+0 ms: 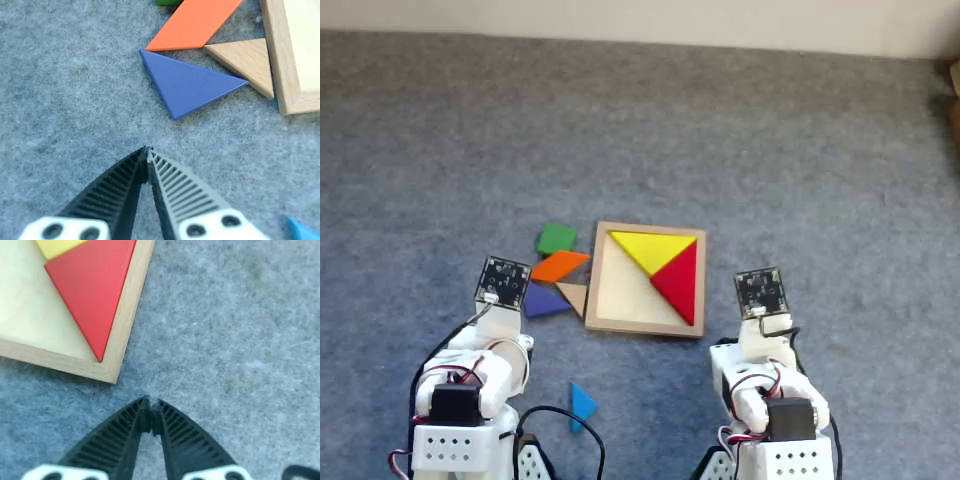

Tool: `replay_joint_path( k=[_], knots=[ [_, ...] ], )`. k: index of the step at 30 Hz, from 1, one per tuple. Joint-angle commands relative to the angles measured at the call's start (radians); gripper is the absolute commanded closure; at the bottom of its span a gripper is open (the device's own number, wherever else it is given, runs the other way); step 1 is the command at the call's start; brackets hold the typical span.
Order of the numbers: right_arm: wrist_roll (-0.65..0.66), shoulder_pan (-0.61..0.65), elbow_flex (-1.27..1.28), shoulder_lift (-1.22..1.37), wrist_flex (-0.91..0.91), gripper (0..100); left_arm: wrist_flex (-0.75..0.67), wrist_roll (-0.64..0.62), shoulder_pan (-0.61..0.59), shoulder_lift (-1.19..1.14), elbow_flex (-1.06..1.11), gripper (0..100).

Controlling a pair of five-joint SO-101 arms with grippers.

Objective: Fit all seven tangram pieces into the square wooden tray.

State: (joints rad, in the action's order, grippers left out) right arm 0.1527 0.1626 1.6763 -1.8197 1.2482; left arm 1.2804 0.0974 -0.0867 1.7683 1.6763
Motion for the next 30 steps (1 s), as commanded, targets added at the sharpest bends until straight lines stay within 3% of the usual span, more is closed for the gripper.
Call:
replay_joint_path(
  k=[1, 5, 9, 13, 20, 25, 30],
  knots=[
    [-0.005, -0.012, 0.142, -0.027, 0.008, 98.1, 0.005, 0.006, 0.013, 0.019, 0.021, 99],
    [-0.005, -0.013, 0.142, -0.028, 0.008, 98.1, 0.005, 0.032, -0.004, 0.021, -0.028, 99],
    [-0.005, -0.013, 0.142, -0.028, 0.008, 98.1, -0.003, 0.213, -0.119, 0.021, -0.200, 99],
    [-0.005, -0.012, 0.142, -0.028, 0.008, 98.1, 0.003, 0.273, -0.206, 0.019, -0.381, 99],
    [-0.005, -0.012, 0.143, -0.031, 0.008, 98.1, 0.017, 0.339, -0.213, -0.012, -0.507, 95],
    [-0.005, -0.012, 0.143, -0.031, 0.008, 98.1, 0.091, 0.365, -0.208, -0.315, -0.743, 94],
    [-0.005, -0.012, 0.143, -0.031, 0.008, 98.1, 0.150, 0.402, -0.113, -0.750, -0.964, 91]
  ],
)
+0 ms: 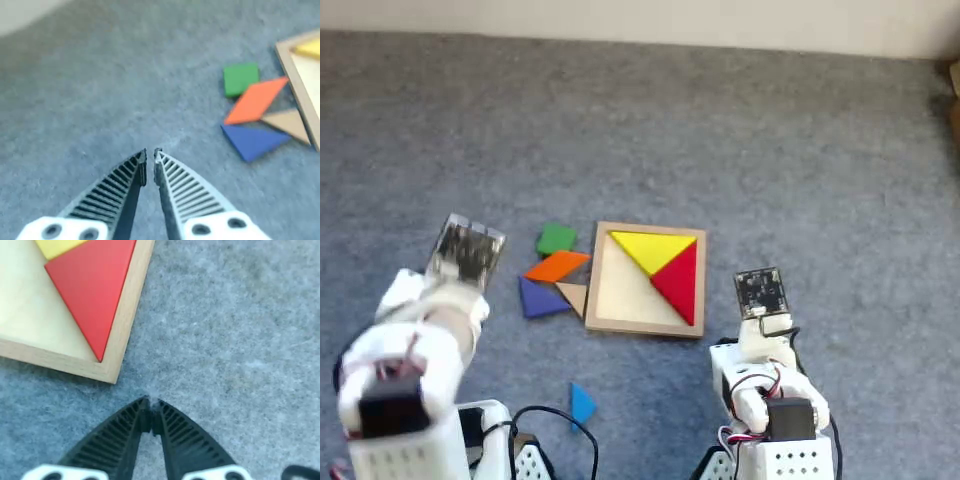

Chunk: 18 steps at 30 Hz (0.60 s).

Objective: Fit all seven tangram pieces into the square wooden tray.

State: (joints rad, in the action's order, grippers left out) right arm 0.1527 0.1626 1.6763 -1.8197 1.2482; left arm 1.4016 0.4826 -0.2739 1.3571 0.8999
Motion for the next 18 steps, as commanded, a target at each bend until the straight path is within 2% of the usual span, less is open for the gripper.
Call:
replay_joint_path(
  k=[1, 6, 11, 18],
  knots=[
    [-0.005, -0.012, 0.143, -0.031, 0.008, 98.1, 0.032, 0.015, 0.094, -0.409, -0.219, 88],
    [-0.005, -0.012, 0.143, -0.031, 0.008, 98.1, 0.032, -0.009, 0.166, -0.702, -0.325, 75],
    [-0.005, -0.012, 0.143, -0.031, 0.008, 98.1, -0.034, -0.075, 0.225, -0.885, -0.386, 75],
    [-0.005, -0.012, 0.143, -0.031, 0.008, 98.1, -0.164, -0.078, 0.298, -1.036, -0.383, 75]
  ],
)
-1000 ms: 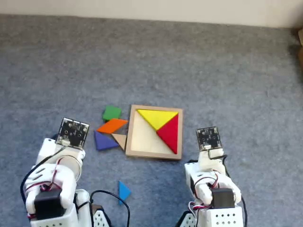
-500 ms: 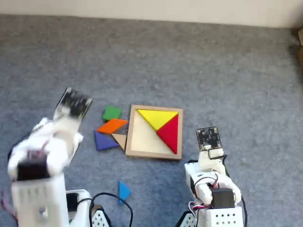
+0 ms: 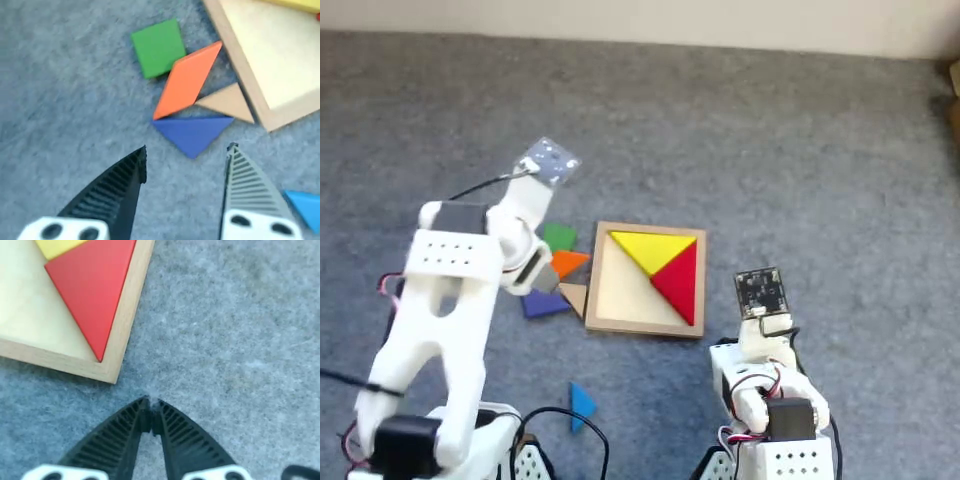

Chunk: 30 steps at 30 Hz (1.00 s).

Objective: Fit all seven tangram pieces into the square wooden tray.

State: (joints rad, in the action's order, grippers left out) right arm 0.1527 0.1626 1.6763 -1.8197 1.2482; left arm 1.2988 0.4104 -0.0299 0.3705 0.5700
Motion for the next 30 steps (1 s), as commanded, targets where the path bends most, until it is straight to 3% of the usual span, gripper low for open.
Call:
replay_joint_path(
  k=[1, 20, 30],
  knots=[
    [-0.005, -0.012, 0.143, -0.031, 0.008, 98.1, -0.077, -0.006, 0.064, -0.067, -0.053, 75],
    [-0.005, -0.012, 0.143, -0.031, 0.008, 98.1, -0.359, -0.063, 0.062, -0.433, -0.059, 75],
    [-0.005, -0.012, 0.143, -0.031, 0.008, 98.1, -0.397, -0.058, 0.070, -0.467, -0.059, 85]
  ],
)
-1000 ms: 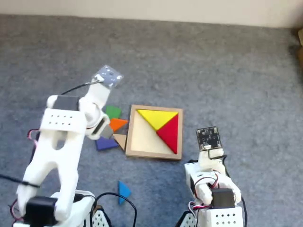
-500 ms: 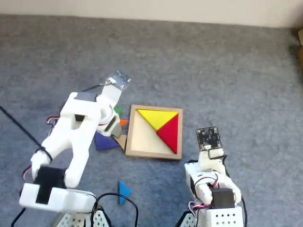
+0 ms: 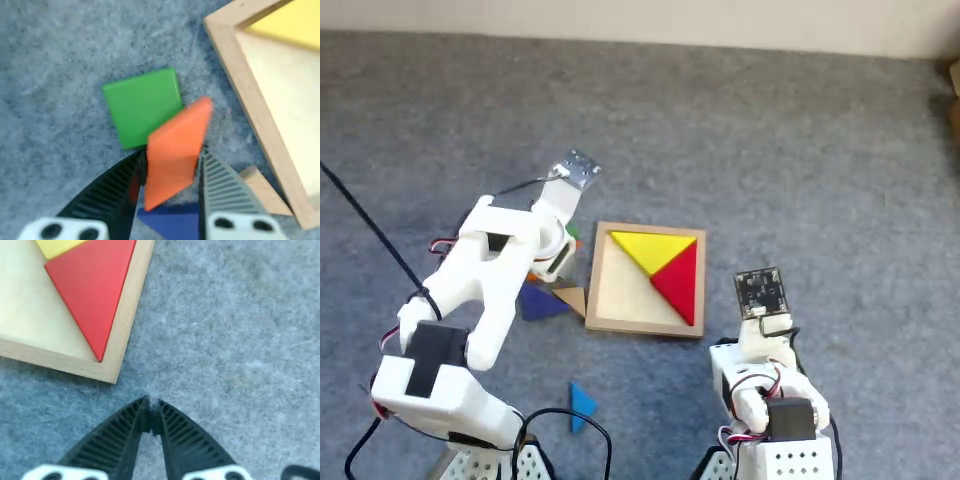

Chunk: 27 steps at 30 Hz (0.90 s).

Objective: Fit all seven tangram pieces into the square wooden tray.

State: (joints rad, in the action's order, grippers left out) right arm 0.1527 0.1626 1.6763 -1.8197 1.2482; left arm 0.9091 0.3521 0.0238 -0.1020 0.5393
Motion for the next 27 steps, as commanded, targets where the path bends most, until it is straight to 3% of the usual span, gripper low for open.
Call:
replay_joint_path(
  k=[1, 6, 16, 24, 27],
  knots=[
    [-0.005, -0.012, 0.143, -0.031, 0.008, 98.1, -0.006, 0.000, 0.016, 0.007, -0.028, 86],
    [-0.005, -0.012, 0.143, -0.031, 0.008, 98.1, 0.000, 0.000, 0.013, 0.054, -0.042, 91],
    [-0.005, -0.012, 0.143, -0.031, 0.008, 98.1, 0.167, -0.003, 0.035, 0.306, -0.044, 91],
    [-0.005, -0.012, 0.143, -0.031, 0.008, 98.1, 0.089, -0.005, -0.058, 0.242, -0.062, 91],
    [-0.005, -0.012, 0.143, -0.031, 0.008, 98.1, 0.061, -0.006, -0.079, 0.185, -0.064, 82]
  ],
)
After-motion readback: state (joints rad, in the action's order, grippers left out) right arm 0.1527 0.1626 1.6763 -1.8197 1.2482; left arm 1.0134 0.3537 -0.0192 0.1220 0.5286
